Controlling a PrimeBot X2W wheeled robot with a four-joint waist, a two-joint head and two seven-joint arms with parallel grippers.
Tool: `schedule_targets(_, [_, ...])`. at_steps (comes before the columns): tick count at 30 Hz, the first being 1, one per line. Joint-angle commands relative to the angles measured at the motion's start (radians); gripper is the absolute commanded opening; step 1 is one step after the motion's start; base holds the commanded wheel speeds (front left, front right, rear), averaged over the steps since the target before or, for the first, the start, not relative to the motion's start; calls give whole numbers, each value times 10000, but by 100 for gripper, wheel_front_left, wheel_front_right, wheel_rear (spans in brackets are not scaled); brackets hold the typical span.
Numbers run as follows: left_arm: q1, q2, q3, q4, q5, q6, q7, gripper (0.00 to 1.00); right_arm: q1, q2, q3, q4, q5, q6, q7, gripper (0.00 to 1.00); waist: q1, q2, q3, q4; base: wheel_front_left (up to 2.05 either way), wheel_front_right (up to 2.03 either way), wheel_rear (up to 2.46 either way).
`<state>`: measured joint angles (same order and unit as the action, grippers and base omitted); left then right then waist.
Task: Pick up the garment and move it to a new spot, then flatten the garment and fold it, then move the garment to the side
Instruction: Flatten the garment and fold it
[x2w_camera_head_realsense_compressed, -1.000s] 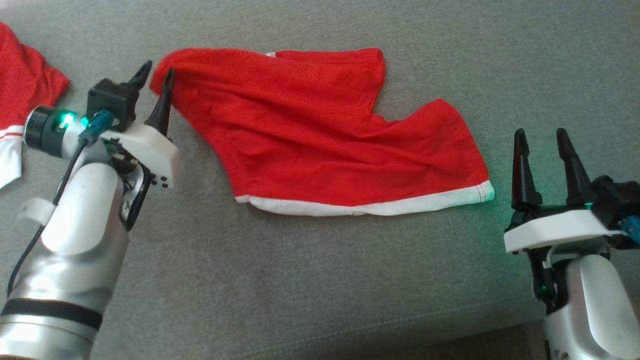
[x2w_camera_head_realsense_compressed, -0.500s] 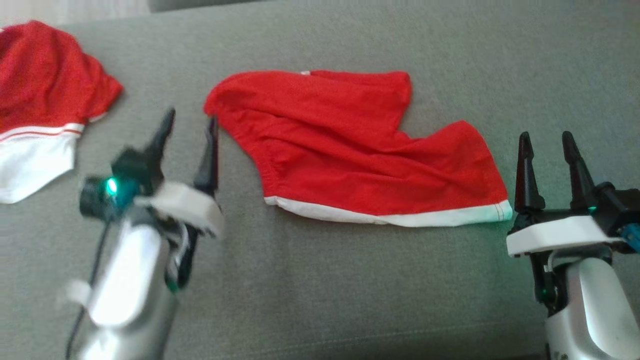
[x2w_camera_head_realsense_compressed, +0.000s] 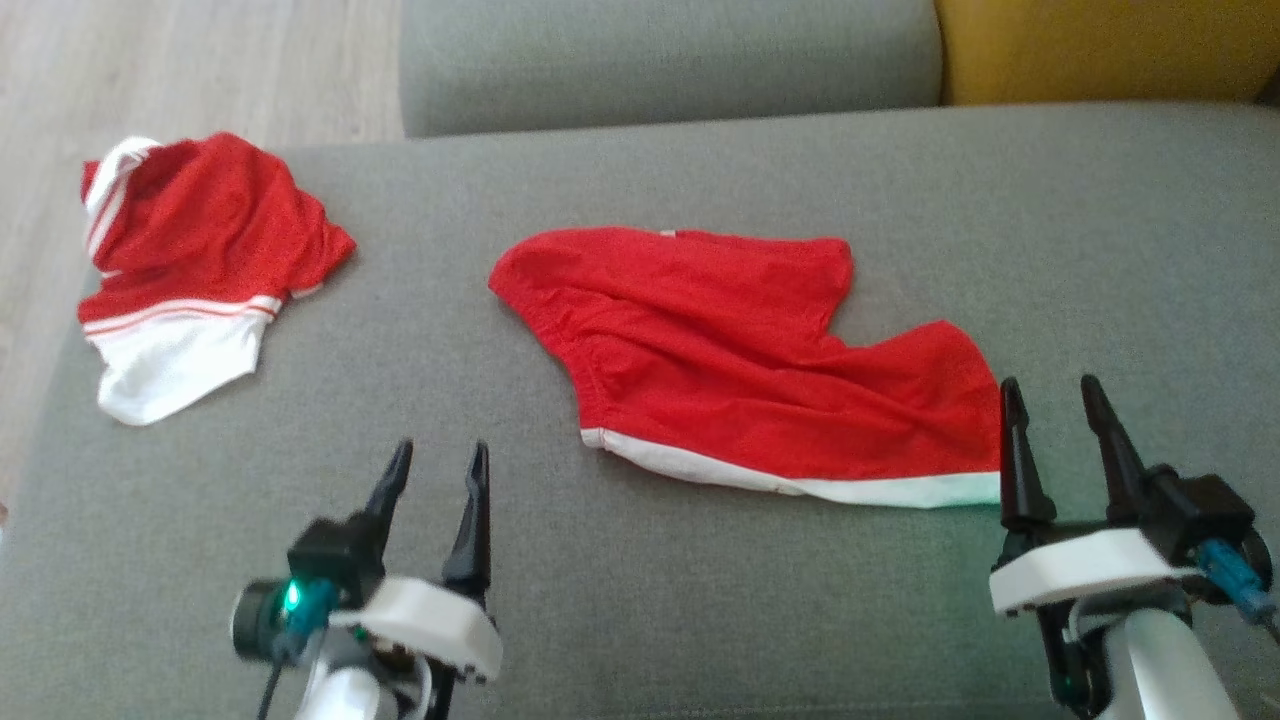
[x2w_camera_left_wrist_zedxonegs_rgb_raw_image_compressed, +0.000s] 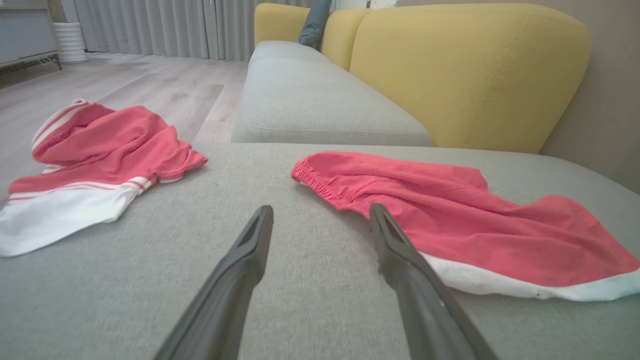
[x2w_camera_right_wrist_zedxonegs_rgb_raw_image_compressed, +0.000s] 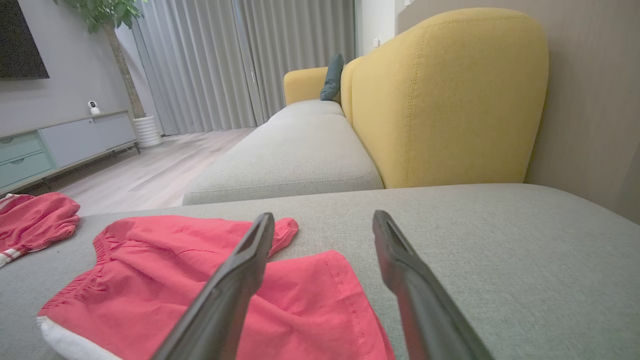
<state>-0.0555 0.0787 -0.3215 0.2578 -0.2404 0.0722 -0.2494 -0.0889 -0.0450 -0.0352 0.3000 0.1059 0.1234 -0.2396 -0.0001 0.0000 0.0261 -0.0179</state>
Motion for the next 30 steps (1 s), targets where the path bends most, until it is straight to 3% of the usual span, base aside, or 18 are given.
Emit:
schedule_targets(1, [-171, -38, 272, -396, -5, 88, -123, 100, -148, -53, 305, -285, 89, 73, -162, 100, 1, 0, -272, 93, 0, 0, 0])
schedule_targets(30, [411, -255, 196, -350, 160, 36, -124, 100, 89, -52, 740, 111, 161, 73, -221, 100, 1, 0, -353, -81, 0, 0, 0])
